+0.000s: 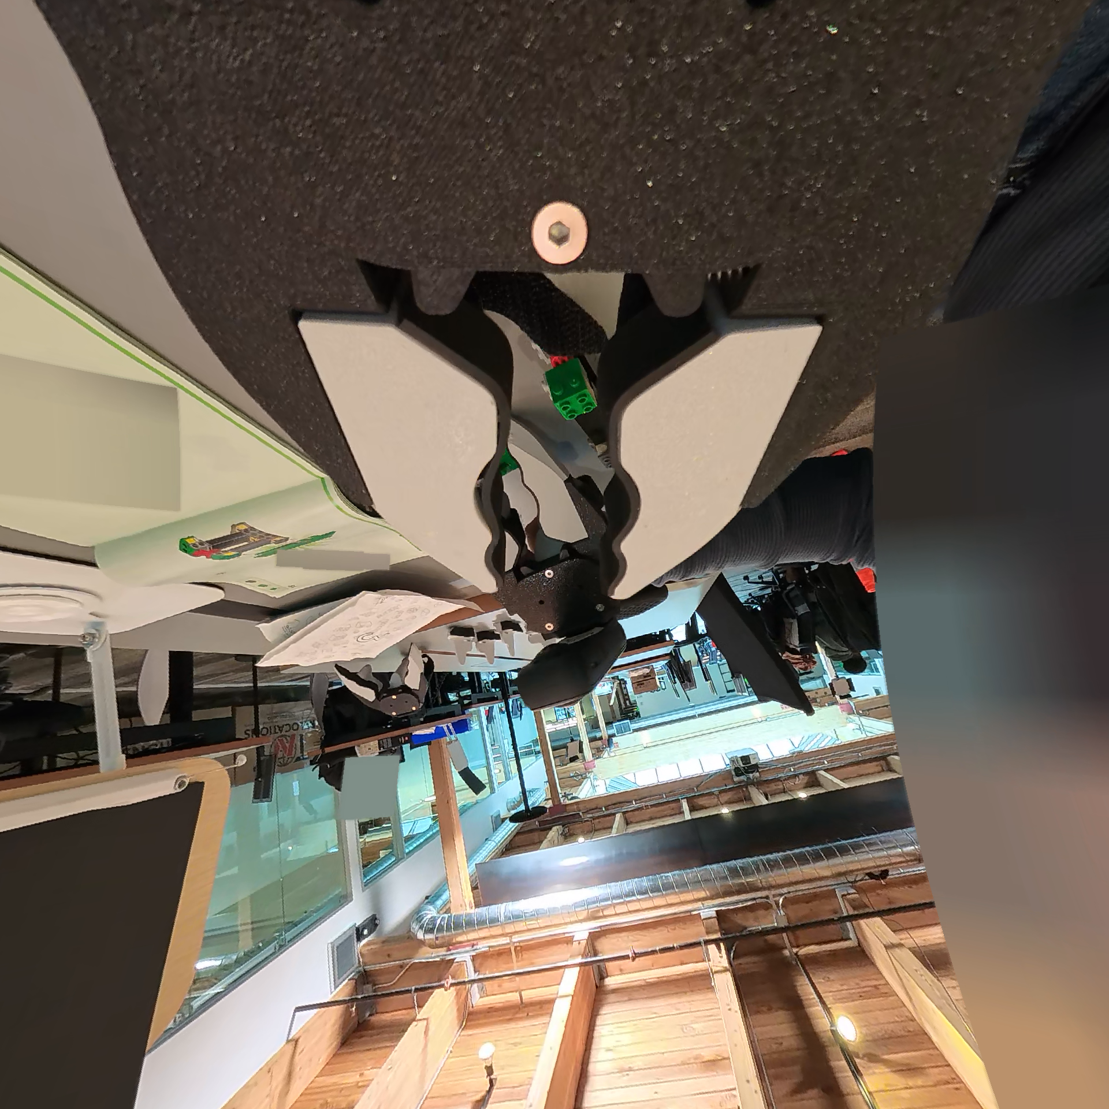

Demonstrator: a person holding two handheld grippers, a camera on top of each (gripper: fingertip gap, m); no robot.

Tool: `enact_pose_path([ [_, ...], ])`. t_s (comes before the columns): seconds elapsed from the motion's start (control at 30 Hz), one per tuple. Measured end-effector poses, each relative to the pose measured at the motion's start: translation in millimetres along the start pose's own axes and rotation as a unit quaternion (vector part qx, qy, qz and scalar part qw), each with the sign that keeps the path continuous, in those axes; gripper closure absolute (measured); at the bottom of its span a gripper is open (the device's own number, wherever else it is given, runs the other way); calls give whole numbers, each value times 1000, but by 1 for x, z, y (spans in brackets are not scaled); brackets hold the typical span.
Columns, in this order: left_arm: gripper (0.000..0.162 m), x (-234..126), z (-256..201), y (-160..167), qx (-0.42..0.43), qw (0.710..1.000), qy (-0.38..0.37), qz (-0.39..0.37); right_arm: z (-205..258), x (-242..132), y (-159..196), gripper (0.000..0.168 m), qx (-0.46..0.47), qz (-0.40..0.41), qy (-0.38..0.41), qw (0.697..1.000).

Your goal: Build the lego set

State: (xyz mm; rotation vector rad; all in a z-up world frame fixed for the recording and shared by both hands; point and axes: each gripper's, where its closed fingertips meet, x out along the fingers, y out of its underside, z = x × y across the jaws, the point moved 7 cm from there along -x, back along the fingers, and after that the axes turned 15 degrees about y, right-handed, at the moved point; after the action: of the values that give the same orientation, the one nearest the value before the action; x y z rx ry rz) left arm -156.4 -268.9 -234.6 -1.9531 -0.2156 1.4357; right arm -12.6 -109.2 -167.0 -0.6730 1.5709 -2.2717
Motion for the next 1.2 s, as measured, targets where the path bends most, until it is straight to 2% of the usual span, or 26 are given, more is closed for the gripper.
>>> enact_pose_path([
  [0.2,127,-1,-1,1,3,1000,-10,-8,1,0,0,139,-3,1,-1,1000],
  [0.3,127,-6,3,2,3,999,-40,-24,0,0,1,139,-6,2,2,1000],
  [0.6,127,-37,8,3,-47,983,-34,-175,-1,3,6,138,-9,17,9,1000],
  [0.7,127,-46,10,-1,-67,965,-18,-254,-3,8,8,138,-26,34,28,999],
  [0.8,127,-59,13,-10,-91,929,21,-357,-9,23,9,136,-23,62,62,996],
  [0.93,127,-67,18,-21,-112,884,73,-449,-12,49,8,122,-102,113,111,982],
  [0.97,127,-68,18,-23,-108,877,81,-461,-15,56,7,119,-96,132,131,978],
  [1.07,128,-67,15,-29,-79,869,71,-483,-21,81,4,123,48,184,130,973],
  [1.2,128,-67,5,-34,-7,887,-17,-462,-24,102,4,123,242,189,96,947],
])
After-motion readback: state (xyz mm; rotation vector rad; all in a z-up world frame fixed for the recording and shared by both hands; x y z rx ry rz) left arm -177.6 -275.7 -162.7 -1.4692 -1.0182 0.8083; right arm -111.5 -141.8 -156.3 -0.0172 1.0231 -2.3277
